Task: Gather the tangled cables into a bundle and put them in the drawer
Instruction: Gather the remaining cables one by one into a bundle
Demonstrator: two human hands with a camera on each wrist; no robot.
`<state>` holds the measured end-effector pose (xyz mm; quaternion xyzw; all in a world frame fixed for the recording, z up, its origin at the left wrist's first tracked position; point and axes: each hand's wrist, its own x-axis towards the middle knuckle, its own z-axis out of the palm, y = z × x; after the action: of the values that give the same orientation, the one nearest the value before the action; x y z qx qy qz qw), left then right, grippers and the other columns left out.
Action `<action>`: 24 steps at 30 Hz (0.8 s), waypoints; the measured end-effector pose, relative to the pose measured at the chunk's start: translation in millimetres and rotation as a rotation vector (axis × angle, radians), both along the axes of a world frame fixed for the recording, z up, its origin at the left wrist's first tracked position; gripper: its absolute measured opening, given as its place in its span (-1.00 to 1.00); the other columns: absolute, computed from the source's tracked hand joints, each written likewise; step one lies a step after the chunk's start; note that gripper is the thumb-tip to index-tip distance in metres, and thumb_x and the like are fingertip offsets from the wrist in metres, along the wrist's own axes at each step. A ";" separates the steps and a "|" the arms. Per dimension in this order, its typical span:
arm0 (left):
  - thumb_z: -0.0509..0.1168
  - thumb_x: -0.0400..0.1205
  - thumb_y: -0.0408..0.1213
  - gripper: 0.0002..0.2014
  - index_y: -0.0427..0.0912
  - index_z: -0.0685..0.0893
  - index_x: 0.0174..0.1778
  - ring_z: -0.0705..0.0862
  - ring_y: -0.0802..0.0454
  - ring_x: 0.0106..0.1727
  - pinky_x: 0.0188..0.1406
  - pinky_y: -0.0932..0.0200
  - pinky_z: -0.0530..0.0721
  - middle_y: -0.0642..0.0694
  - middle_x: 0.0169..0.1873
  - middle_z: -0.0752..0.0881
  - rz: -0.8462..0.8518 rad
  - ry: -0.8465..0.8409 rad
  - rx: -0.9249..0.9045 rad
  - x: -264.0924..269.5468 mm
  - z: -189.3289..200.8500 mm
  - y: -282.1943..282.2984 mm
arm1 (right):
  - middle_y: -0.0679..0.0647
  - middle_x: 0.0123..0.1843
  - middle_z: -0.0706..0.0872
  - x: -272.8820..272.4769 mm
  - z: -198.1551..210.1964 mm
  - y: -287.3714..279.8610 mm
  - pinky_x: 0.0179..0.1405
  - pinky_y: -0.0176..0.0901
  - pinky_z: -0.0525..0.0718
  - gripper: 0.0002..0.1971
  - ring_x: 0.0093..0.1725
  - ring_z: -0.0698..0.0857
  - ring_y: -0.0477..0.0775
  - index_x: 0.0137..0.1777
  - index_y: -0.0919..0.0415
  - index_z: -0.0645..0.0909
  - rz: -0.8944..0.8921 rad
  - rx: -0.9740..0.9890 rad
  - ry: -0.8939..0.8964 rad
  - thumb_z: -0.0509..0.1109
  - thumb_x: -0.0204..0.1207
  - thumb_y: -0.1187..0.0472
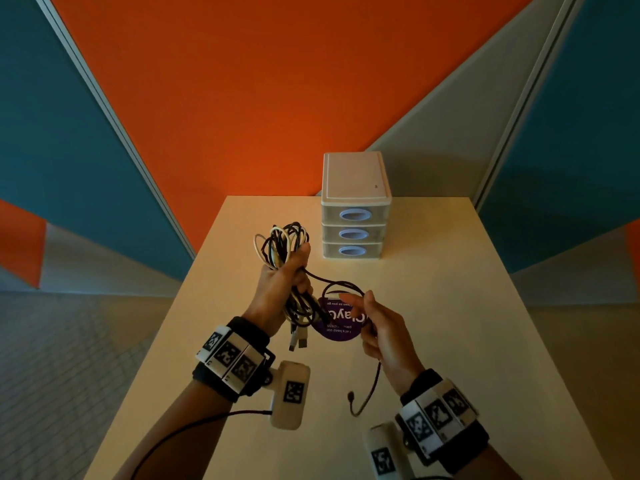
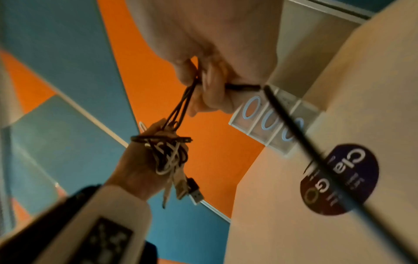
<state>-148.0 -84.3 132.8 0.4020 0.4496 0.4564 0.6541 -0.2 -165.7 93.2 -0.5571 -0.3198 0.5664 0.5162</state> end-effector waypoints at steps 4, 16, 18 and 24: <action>0.27 0.65 -0.17 -0.73 -0.11 0.49 -0.38 0.35 0.16 -0.65 -0.48 0.23 0.49 0.10 -0.70 0.33 -0.051 0.026 0.036 2.1 0.4 -4.0 | -0.02 -0.40 0.50 3.5 2.6 2.9 -0.21 -0.25 0.46 -0.64 -0.38 0.45 -0.11 0.09 0.18 0.73 -0.049 -0.028 0.282 0.13 0.64 0.06; 0.20 0.69 -0.18 -0.69 -0.08 0.46 -0.40 0.30 0.18 -0.67 -0.51 0.26 0.46 0.11 -0.72 0.27 -0.077 -0.145 -0.001 -5.5 -3.6 2.1 | 0.17 -0.21 0.81 16.7 15.8 6.9 -0.27 -0.22 0.77 -0.78 -0.34 0.76 0.00 0.09 0.24 0.64 0.036 -0.005 0.603 0.28 0.48 0.34; 0.18 0.69 -0.14 -0.68 -0.06 0.45 -0.42 0.29 0.19 -0.67 -0.50 0.28 0.46 0.12 -0.71 0.26 -0.098 -0.207 0.002 -5.8 -3.5 2.3 | 0.19 -0.20 0.79 10.7 20.4 7.3 -0.38 -0.21 0.76 -0.84 -0.37 0.77 0.02 -0.01 0.24 0.60 0.086 -0.004 0.407 0.21 0.57 0.41; 0.13 0.72 -0.14 -0.63 -0.05 0.37 -0.44 0.28 0.19 -0.66 -0.53 0.31 0.48 0.12 -0.73 0.25 0.003 -0.278 -0.012 -9.3 -0.2 5.0 | 0.22 -0.19 0.65 0.1 26.0 8.3 -0.50 -0.24 0.70 -0.80 -0.45 0.71 -0.08 -0.21 0.28 0.59 0.295 0.100 -0.082 0.22 0.57 0.49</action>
<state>-157.3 -79.3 132.6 0.3303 0.3581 0.5061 0.7117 -0.1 -157.4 119.2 -0.5003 -0.4469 0.5963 0.4410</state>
